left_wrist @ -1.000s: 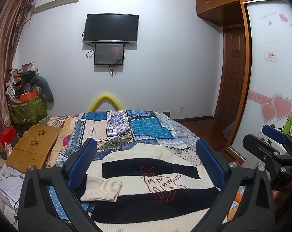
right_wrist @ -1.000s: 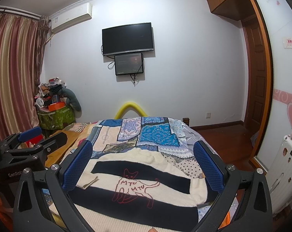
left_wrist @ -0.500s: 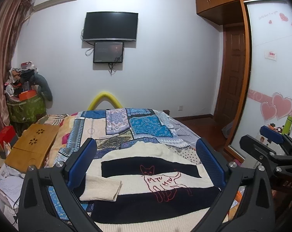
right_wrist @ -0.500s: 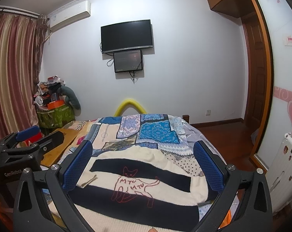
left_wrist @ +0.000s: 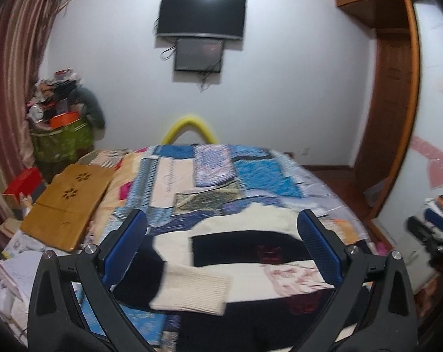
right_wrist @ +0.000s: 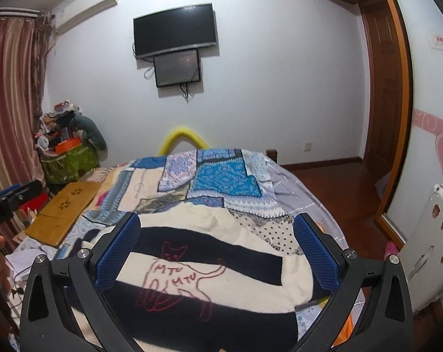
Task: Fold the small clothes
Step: 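Lower the left gripper onto the ribbed sleeve cuff and close it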
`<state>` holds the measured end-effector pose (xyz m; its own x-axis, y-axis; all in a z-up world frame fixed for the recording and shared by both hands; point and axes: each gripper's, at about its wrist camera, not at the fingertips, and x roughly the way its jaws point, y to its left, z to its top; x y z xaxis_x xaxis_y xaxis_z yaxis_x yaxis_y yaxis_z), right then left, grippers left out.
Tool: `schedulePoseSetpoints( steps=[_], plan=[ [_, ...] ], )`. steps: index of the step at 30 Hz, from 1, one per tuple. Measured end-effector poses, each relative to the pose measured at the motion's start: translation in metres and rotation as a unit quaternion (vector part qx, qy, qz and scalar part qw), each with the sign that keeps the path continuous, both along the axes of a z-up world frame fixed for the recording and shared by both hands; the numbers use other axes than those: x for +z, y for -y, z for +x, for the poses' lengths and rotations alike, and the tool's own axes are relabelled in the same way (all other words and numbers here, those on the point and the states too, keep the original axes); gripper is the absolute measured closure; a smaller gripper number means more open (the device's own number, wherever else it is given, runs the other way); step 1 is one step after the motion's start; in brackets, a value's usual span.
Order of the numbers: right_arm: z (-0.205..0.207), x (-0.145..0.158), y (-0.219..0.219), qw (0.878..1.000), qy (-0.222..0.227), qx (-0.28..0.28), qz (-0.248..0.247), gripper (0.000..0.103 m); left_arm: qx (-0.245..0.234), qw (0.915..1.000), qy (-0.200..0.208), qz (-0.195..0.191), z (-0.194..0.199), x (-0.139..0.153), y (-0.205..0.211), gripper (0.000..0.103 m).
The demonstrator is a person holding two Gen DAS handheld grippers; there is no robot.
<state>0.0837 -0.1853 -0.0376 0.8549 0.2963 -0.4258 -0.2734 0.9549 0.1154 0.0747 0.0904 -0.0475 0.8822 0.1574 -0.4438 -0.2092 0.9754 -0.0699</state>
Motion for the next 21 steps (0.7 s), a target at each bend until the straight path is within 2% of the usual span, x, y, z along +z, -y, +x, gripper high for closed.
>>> schedulePoseSetpoints(
  steps=[6, 10, 16, 21],
  plan=[
    [0.029, -0.014, 0.005, 0.999, -0.031, 0.002, 0.011, 0.0, 0.021, 0.9979, -0.061, 0.004, 0.036, -0.032, -0.045, 0.0],
    [0.046, -0.029, 0.004, 0.998, -0.061, 0.004, 0.01, 0.0, 0.031, 0.9917, -0.125, 0.008, 0.059, -0.073, -0.067, 0.0],
    [0.063, -0.047, -0.004, 0.995, -0.1, 0.008, -0.009, 0.0, 0.003, 0.9768, -0.214, -0.009, 0.075, -0.131, -0.072, 0.0],
    [0.073, -0.059, -0.013, 0.992, -0.12, 0.025, -0.019, 0.0, -0.035, 0.9687, -0.245, -0.022, 0.071, -0.152, -0.053, 0.0]
  ],
)
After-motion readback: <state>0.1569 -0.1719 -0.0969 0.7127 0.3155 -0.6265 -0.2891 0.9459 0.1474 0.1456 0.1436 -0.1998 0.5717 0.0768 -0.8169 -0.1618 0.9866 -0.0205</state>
